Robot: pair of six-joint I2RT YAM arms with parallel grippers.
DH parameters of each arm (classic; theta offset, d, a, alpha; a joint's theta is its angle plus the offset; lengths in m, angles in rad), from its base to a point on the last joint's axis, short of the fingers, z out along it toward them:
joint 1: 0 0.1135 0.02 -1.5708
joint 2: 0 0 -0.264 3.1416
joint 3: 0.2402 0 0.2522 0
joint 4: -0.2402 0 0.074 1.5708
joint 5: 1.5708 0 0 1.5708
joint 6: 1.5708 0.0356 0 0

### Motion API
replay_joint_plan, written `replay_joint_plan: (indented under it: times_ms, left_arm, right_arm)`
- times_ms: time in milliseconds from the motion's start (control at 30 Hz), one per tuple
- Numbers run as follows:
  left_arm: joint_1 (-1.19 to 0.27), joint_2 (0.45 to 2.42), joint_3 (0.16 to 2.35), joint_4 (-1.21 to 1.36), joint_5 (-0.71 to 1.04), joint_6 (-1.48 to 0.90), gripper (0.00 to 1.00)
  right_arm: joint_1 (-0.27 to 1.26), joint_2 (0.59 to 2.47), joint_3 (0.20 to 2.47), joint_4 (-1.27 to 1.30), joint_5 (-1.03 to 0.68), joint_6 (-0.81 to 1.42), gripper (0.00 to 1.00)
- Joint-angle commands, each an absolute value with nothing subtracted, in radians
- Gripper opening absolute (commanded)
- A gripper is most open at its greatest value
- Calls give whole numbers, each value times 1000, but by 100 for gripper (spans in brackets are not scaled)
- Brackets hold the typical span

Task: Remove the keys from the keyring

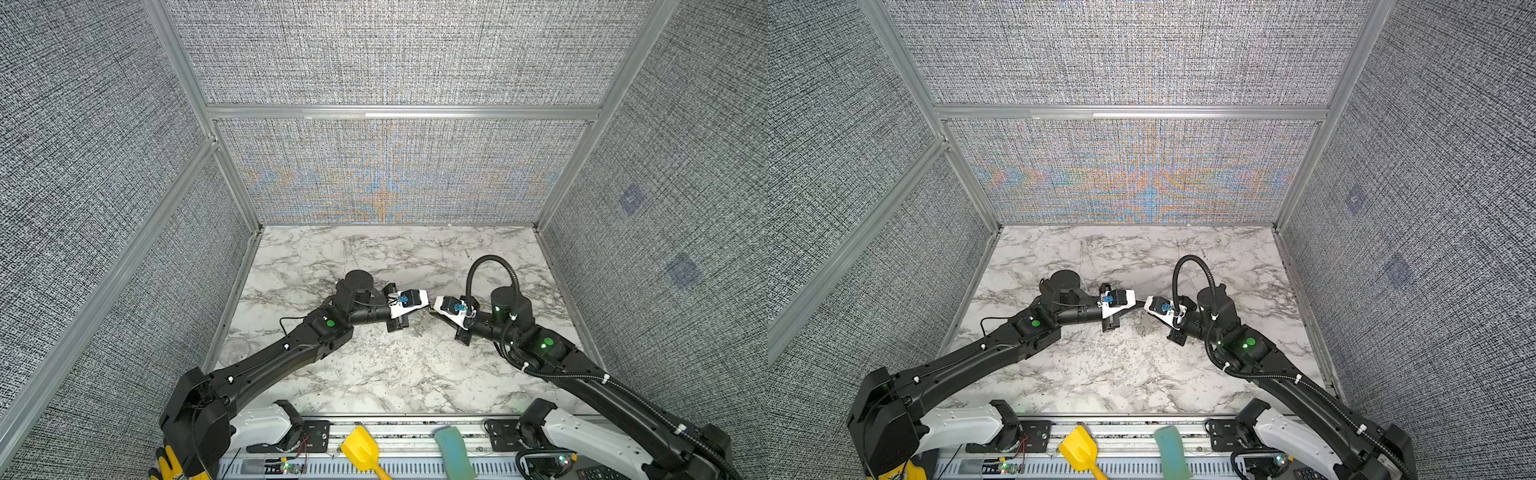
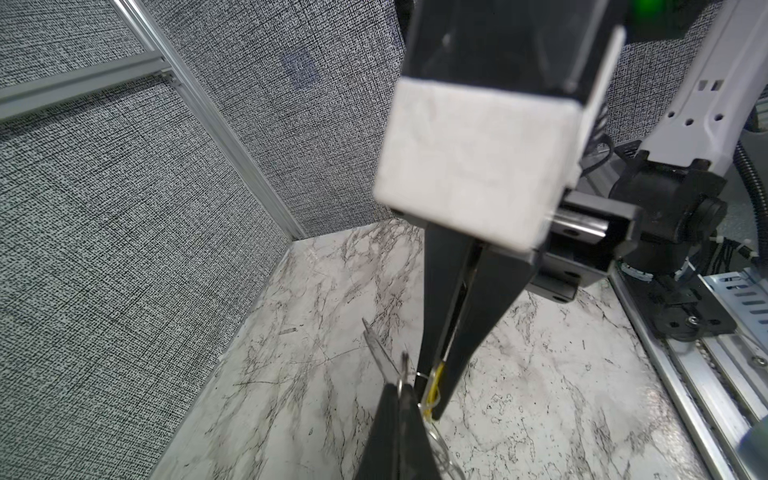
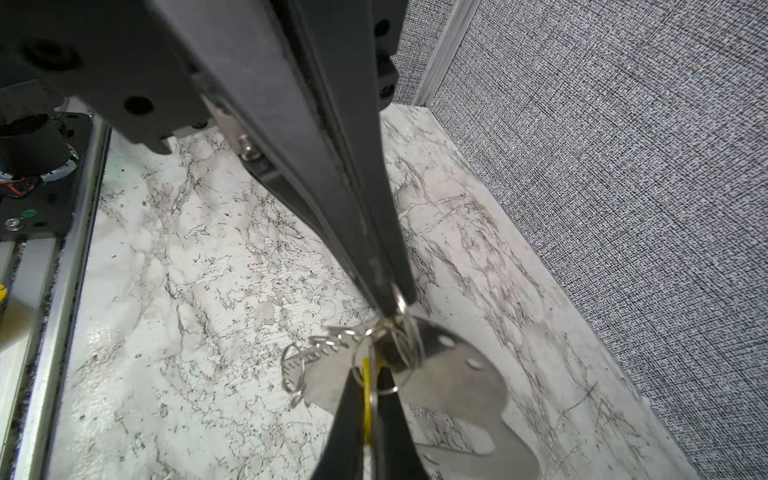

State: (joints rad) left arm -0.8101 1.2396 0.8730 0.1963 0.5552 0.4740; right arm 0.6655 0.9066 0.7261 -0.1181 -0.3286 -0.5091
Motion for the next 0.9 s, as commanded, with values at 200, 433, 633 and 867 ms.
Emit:
replay_joint_plan:
  times_ms: [200,433,633,867]
  left_arm:
    - [-800,1227,878,261,538,460,0]
    - [-792,1223,875,281,537,436,0]
    - [-791,1231,882,272,535,431,0]
    - [-790,1254,886,318,583,381,0]
  right_arm:
    - [610,876,740,-201,-357,-518,0]
    - [568,862,757,-236,-383,-536,0]
    - [536,864,788,-236,-415,-544,0]
    - [520,903,832,-236,-487,-528,0]
